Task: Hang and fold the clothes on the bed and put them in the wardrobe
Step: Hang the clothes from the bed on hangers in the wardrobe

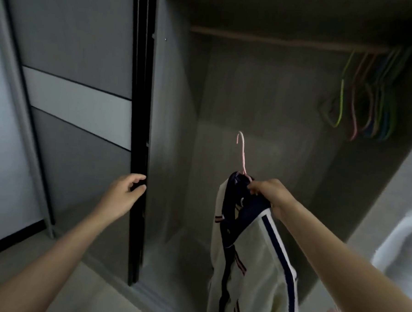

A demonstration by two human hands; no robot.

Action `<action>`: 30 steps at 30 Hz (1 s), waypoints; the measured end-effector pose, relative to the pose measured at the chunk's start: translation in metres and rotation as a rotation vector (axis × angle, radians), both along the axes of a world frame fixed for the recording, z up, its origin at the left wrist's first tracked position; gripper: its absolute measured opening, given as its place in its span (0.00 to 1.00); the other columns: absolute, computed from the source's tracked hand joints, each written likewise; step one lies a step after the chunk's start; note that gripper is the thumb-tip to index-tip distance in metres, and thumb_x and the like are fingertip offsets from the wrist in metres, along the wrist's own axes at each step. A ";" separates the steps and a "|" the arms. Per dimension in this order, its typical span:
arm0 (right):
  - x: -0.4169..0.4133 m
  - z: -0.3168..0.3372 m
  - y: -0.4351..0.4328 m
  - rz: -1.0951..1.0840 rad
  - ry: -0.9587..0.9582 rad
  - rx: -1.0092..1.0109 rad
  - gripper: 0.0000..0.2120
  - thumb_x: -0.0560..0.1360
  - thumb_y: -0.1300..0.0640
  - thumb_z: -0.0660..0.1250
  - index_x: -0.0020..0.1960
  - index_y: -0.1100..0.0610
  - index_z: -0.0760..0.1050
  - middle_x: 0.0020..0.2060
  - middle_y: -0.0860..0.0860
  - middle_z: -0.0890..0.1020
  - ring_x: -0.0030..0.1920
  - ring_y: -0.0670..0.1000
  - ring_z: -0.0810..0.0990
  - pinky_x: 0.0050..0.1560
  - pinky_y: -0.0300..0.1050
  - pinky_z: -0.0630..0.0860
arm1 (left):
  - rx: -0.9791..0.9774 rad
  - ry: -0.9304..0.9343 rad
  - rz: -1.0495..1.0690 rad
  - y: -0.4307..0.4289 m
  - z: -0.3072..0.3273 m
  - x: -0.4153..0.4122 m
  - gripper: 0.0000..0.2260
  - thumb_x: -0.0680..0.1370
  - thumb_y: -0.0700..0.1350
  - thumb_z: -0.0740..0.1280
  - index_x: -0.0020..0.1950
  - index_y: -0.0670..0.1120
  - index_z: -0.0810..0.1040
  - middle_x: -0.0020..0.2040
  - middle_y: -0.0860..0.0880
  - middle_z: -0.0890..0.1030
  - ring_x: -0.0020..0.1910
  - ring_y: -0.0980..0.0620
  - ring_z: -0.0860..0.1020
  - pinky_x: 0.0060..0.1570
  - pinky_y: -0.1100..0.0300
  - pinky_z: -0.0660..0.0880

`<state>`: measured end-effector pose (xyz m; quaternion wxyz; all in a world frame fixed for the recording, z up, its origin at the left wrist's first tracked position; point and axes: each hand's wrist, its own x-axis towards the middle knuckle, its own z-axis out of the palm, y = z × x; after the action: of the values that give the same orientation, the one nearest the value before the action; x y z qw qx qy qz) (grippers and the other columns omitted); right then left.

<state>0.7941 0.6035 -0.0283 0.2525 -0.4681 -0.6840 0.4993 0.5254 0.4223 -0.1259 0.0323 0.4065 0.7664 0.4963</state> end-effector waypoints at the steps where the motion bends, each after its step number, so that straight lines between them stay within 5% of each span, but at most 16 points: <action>1: -0.007 0.005 0.011 -0.012 0.019 0.010 0.12 0.71 0.65 0.66 0.29 0.61 0.72 0.25 0.54 0.73 0.26 0.51 0.71 0.30 0.43 0.68 | -0.027 0.012 -0.014 0.008 0.001 -0.003 0.12 0.77 0.39 0.65 0.61 0.43 0.76 0.58 0.42 0.77 0.60 0.43 0.74 0.57 0.56 0.67; 6: -0.050 0.030 0.062 -0.029 0.128 0.040 0.07 0.71 0.66 0.67 0.35 0.64 0.74 0.29 0.57 0.75 0.30 0.54 0.73 0.34 0.46 0.69 | 0.010 0.132 0.038 0.058 0.036 -0.041 0.14 0.77 0.39 0.66 0.62 0.42 0.76 0.59 0.41 0.76 0.60 0.41 0.72 0.59 0.53 0.66; 12: -0.101 0.059 0.094 0.012 0.256 0.003 0.05 0.72 0.65 0.64 0.38 0.66 0.74 0.29 0.57 0.74 0.28 0.54 0.72 0.33 0.44 0.68 | 0.117 0.518 0.244 0.112 0.100 -0.099 0.16 0.75 0.40 0.68 0.62 0.40 0.77 0.66 0.37 0.73 0.66 0.35 0.65 0.63 0.43 0.64; 15: -0.143 0.096 0.115 -0.016 0.239 0.114 0.04 0.71 0.64 0.64 0.40 0.65 0.75 0.29 0.57 0.74 0.25 0.52 0.73 0.25 0.37 0.68 | 0.200 0.660 0.280 0.151 0.147 -0.150 0.18 0.74 0.45 0.64 0.62 0.39 0.77 0.69 0.36 0.69 0.68 0.33 0.64 0.62 0.37 0.64; 21: -0.229 0.169 0.137 -0.091 0.203 0.338 0.04 0.71 0.66 0.66 0.41 0.68 0.76 0.30 0.58 0.75 0.23 0.51 0.73 0.20 0.34 0.66 | 0.236 0.829 0.336 0.204 0.224 -0.240 0.24 0.71 0.39 0.72 0.66 0.37 0.72 0.72 0.34 0.62 0.70 0.31 0.59 0.59 0.32 0.62; 24: -0.266 0.199 0.152 -0.140 0.219 0.419 0.09 0.72 0.66 0.66 0.36 0.68 0.70 0.28 0.56 0.73 0.25 0.51 0.73 0.17 0.33 0.64 | 0.200 0.889 0.340 0.221 0.233 -0.263 0.32 0.68 0.43 0.75 0.69 0.37 0.68 0.74 0.33 0.58 0.71 0.30 0.58 0.60 0.32 0.62; 30: -0.327 0.240 0.194 -0.182 0.159 0.554 0.08 0.73 0.62 0.68 0.39 0.65 0.72 0.30 0.56 0.76 0.28 0.53 0.75 0.24 0.40 0.69 | 0.310 1.061 0.408 0.238 0.217 -0.287 0.36 0.64 0.40 0.76 0.70 0.36 0.67 0.71 0.32 0.62 0.67 0.28 0.64 0.59 0.34 0.66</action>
<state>0.4670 0.7971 0.2115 0.4671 -0.4002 -0.7274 0.3043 0.2380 0.6601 0.0906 -0.5116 0.4436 0.6589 0.3276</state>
